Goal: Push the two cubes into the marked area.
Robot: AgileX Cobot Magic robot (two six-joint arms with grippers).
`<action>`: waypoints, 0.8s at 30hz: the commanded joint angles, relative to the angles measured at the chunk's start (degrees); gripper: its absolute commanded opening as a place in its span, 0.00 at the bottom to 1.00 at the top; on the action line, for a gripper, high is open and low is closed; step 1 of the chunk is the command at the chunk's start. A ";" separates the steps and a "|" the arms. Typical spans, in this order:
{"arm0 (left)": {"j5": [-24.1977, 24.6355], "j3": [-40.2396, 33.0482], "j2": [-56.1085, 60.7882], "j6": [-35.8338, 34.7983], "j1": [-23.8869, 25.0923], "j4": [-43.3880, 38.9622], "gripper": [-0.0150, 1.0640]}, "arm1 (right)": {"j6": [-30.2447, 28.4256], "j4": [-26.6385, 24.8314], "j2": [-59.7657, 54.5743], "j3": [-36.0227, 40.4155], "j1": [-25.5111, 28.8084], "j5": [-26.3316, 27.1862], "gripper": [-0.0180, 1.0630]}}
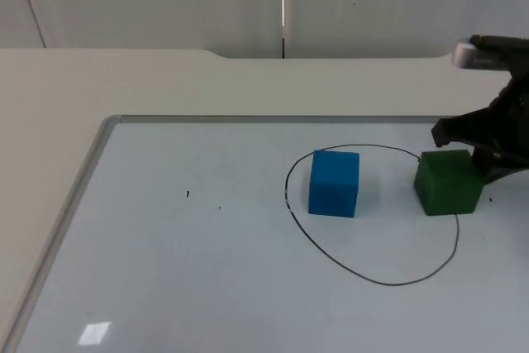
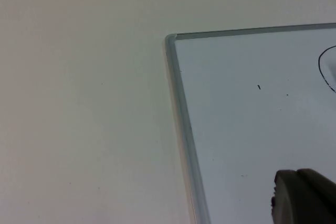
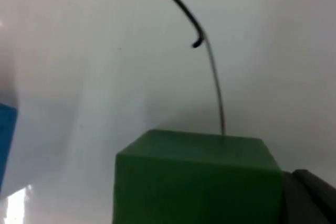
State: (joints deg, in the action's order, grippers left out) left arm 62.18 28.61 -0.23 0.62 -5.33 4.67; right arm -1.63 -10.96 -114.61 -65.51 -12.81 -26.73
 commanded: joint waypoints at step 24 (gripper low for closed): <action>-0.80 -0.35 0.23 -0.01 0.12 0.37 0.01 | 2.22 -4.25 0.07 -0.08 -0.54 -0.21 0.02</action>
State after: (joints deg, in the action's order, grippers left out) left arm 62.18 28.61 -0.23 0.71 -5.33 4.67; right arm 0.43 -14.65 -114.61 -65.51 -13.07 -26.91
